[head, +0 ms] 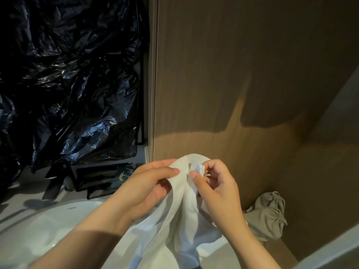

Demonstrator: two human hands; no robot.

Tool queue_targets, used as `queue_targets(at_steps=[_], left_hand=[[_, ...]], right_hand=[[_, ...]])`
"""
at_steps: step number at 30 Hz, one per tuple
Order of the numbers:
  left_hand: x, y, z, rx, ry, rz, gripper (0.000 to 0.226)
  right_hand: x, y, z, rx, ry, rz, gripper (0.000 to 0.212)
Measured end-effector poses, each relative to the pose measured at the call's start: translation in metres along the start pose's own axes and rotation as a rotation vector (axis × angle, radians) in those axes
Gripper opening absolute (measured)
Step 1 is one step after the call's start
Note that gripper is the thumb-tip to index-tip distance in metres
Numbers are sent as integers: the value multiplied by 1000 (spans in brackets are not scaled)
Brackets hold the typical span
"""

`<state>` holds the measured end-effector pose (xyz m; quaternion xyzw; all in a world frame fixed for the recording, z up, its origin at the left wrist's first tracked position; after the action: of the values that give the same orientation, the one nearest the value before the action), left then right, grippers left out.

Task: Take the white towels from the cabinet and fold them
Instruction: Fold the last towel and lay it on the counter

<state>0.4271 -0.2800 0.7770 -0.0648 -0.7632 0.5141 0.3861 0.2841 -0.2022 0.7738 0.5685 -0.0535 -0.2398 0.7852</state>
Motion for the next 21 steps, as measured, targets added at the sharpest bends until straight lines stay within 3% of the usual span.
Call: queue_targets(at_steps=[6,9,15,21], left_hand=[[-9,8,-21,49,-2,39,38],[-12,8,-28,75,-2,45,37],[-11,12,-40,120,74,-62,33],[-9,17,-43,153,-57,-47,34]], right_hand=[[6,-9,-11,118,267,296,27],[6,-10,-10,112,369,287,44],[6,-16,2,88,329,227,31],[11,-22,8,116,316,179,33]])
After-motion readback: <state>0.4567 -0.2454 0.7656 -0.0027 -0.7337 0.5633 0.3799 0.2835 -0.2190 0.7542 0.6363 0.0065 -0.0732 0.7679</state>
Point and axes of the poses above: each hand's wrist, its own z-axis towards the middle knuckle, its own x-axis out of the palm, y = z × x, the point moved 2 cm from there along z, towards the middle knuckle, and after that the axes turned 2 degrees about y, right-handed, at the moved point
